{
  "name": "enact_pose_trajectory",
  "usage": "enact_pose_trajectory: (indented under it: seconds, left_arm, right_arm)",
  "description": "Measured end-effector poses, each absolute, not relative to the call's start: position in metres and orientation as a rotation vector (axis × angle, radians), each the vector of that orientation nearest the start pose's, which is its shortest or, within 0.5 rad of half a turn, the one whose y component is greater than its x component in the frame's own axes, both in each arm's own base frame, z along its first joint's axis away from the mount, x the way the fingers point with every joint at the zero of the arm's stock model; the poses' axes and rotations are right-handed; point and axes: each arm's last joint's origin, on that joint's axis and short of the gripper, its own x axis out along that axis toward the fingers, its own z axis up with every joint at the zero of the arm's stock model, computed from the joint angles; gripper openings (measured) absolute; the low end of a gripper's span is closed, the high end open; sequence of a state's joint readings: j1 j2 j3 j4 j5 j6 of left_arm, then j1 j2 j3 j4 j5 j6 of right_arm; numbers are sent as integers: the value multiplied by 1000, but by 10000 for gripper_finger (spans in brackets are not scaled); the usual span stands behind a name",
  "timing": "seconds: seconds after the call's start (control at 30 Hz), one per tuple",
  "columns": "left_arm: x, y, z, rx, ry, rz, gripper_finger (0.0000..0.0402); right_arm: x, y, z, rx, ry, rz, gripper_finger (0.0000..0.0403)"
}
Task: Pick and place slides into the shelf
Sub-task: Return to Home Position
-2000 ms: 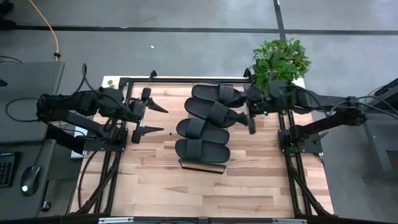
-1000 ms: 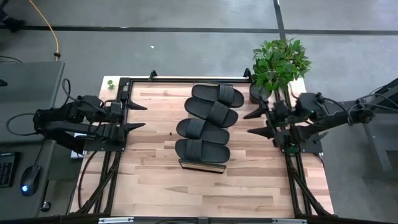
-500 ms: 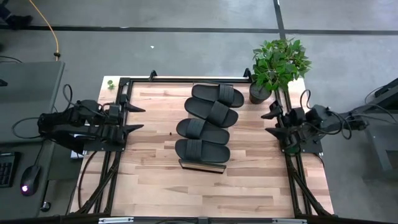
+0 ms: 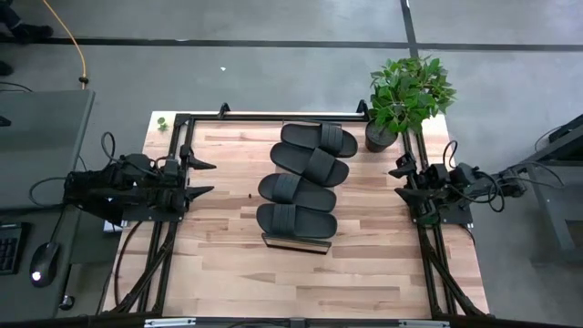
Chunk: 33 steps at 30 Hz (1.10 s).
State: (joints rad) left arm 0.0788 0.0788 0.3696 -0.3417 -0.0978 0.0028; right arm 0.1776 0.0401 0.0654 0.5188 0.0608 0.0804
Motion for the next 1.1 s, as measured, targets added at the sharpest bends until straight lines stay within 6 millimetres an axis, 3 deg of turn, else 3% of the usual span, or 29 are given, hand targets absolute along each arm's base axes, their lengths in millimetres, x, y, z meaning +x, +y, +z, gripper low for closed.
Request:
enact_pose_trajectory:
  seconds: [0.4, 1.1]
  left_arm:
    - [69, 8, 232, -11, 42, 185, 287]
    - [68, 9, 229, -22, 64, 189, 287]
  right_arm:
    - [81, 13, 225, 141, -530, 133, 231]
    - [83, 13, 221, 127, -480, 132, 231]
